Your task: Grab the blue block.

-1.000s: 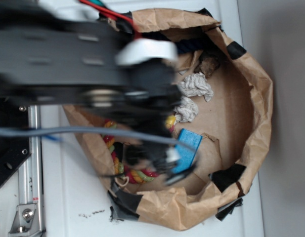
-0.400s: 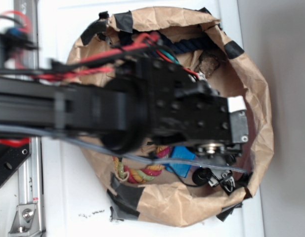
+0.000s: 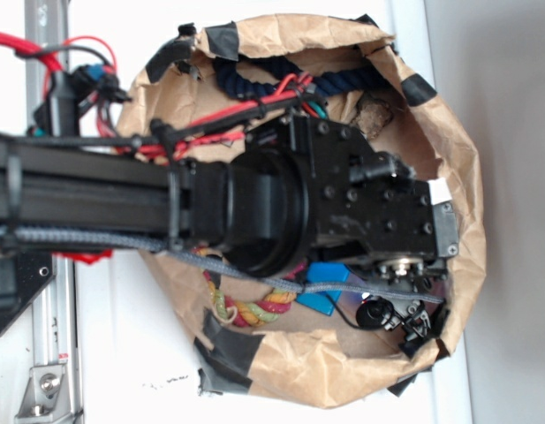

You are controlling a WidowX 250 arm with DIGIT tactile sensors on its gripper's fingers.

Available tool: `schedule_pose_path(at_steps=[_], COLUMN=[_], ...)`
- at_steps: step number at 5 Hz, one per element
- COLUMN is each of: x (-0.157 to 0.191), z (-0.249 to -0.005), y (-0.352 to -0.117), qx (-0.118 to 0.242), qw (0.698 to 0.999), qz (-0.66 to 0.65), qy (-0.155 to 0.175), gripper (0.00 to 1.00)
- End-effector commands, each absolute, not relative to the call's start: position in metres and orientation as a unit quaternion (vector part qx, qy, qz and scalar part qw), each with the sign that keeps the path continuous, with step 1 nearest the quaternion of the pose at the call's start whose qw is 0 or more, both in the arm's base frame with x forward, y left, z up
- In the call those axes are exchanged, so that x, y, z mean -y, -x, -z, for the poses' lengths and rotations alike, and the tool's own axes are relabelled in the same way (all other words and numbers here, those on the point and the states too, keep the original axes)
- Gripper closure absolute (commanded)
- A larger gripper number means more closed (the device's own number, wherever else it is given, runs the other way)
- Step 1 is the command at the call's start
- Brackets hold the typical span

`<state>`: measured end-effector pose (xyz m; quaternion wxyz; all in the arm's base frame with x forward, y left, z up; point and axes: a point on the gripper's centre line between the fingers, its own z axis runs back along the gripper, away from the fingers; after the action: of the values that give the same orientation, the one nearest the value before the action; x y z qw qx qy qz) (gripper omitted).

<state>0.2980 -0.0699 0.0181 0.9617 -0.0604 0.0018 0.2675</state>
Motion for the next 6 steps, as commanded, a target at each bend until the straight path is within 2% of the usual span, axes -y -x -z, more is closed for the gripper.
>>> schedule_pose_path(at_steps=[1,3,4,5,6], x=[0.097,0.086,0.09,0.093,0.094], z=[0.006,0.005,0.011,0.026,0.023], y=[-0.234,-0.224,-0.228,-0.243,-0.257], qx=[-0.046,-0.037,-0.042,-0.039,0.011], qw=[0.977,0.978,0.979,0.982,0.995], qz=[-0.207,-0.205,-0.199,-0.18,-0.093], qy=[0.03,0.012,0.002,-0.028,-0.04], gripper=[0.0,0.0,0.0,1.0,1.0])
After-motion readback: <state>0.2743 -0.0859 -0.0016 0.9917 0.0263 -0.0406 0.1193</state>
